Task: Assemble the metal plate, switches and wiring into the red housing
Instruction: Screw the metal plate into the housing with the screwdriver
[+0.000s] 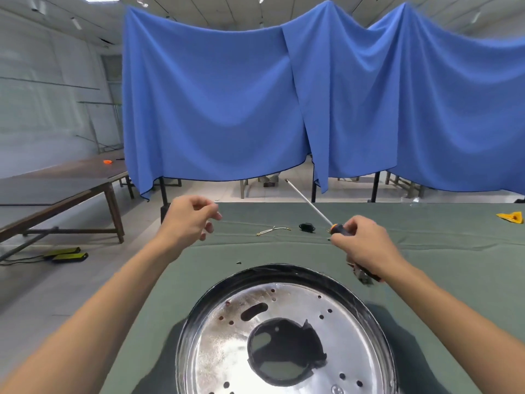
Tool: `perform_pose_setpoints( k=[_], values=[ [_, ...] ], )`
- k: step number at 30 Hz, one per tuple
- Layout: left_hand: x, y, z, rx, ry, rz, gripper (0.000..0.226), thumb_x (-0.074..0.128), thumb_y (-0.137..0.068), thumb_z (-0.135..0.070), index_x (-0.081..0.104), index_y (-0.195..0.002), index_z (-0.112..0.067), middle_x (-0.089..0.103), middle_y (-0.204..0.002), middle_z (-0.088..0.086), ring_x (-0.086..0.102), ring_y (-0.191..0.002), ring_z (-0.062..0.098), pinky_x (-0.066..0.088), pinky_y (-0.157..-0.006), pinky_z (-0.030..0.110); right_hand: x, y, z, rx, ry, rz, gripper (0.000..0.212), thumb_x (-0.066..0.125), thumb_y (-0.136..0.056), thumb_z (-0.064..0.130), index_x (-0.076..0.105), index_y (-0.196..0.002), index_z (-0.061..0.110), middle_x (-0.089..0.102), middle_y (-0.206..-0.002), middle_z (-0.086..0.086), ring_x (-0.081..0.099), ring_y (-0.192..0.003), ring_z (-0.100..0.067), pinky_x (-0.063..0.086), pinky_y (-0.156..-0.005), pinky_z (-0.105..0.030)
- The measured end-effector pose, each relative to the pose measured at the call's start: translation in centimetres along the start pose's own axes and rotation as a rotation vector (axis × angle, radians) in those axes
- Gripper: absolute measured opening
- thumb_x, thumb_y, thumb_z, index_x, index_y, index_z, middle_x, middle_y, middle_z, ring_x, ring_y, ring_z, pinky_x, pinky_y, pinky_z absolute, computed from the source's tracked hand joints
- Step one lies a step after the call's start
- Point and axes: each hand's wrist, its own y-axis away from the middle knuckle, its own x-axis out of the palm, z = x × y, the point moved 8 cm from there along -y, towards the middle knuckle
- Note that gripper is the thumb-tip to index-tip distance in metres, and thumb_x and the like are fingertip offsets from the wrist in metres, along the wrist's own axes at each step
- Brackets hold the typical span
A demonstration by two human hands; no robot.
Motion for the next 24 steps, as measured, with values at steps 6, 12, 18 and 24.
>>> perform_pose_setpoints(
  k=[6, 12, 18, 24],
  values=[
    [3.1, 6.2, -6.3, 0.111, 0.03, 0.158, 0.013, 0.058, -0.091, -0.005, 0.06, -0.079, -0.008, 0.066, -0.069, 0.005, 0.052, -0.043, 0.01, 0.04, -0.036, 0.022, 1.4, 4.2, 7.6, -0.078, -0.391, 0.266, 0.025, 0.076, -0.077, 0.028, 0.059, -0.074, 0.01, 0.05, -0.049, -0.003, 0.046, -0.032, -0.011, 0.037, -0.036, -0.018],
    [3.1, 10.4, -10.6, 0.356, -0.236, 0.149, 0.008, 0.057, -0.092, -0.007, 0.061, -0.084, -0.007, 0.065, -0.073, 0.005, 0.053, -0.05, 0.011, 0.039, -0.044, 0.012, 2.6, 8.2, 12.7, -0.108, -0.747, 0.464, 0.019, 0.074, -0.08, 0.023, 0.064, -0.072, 0.009, 0.054, -0.054, 0.0, 0.051, -0.037, -0.017, 0.043, -0.038, -0.022],
    [2.3, 11.6, -11.7, 0.42, -0.309, 0.161, 0.017, 0.058, -0.092, -0.01, 0.057, -0.08, -0.022, 0.063, -0.071, -0.003, 0.054, -0.051, 0.006, 0.041, -0.047, 0.011, 2.5, 9.5, 13.3, -0.073, -0.822, 0.577, 0.021, 0.072, -0.081, 0.02, 0.064, -0.066, 0.009, 0.056, -0.055, -0.004, 0.053, -0.039, -0.017, 0.046, -0.039, -0.025],
    [2.3, 12.0, -11.8, 0.406, -0.234, 0.188, 0.019, 0.06, -0.091, -0.011, 0.057, -0.077, -0.024, 0.065, -0.071, 0.002, 0.055, -0.049, 0.006, 0.048, -0.047, 0.023, 2.8, 9.8, 12.4, 0.021, -0.849, 0.659, 0.012, 0.066, -0.084, 0.016, 0.061, -0.077, 0.008, 0.058, -0.059, -0.002, 0.051, -0.04, -0.015, 0.045, -0.041, -0.024]
  ],
)
